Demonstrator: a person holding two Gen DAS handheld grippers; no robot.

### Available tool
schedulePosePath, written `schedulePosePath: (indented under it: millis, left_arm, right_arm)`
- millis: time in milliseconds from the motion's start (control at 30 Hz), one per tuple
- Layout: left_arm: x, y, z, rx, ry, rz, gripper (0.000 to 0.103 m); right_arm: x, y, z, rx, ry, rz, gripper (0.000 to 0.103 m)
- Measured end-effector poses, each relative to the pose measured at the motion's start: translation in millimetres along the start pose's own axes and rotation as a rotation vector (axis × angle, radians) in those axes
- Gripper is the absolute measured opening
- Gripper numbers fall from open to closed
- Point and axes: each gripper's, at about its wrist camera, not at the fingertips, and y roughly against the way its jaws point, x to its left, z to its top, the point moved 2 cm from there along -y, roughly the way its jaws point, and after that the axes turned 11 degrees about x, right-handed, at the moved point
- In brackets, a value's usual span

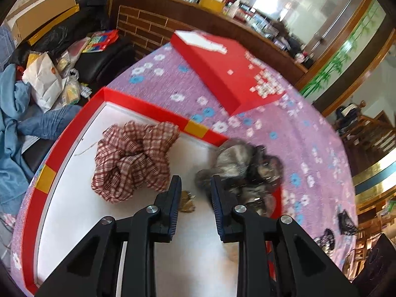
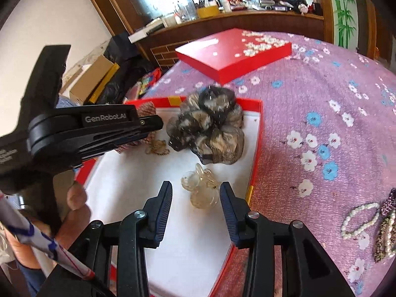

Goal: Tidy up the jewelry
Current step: 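Carry the clip and brooch into the white box and release both, then move both grippers back to the bracelets and black claw clip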

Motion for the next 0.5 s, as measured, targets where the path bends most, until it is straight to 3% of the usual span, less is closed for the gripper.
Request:
schedulePosePath:
  millis: [267, 500]
  left_arm:
    - [-27, 9, -4, -0.054, -0.08, -0.052, 0.023]
    - [-53, 11, -14, -0.077, -0.169, -0.06, 0.023]
  right_arm:
    - [-12, 42, -11, -0.052, -0.005, 0.009, 0.044]
    - [-62, 85, -17, -0.124, -0.064, -0.053, 0.044]
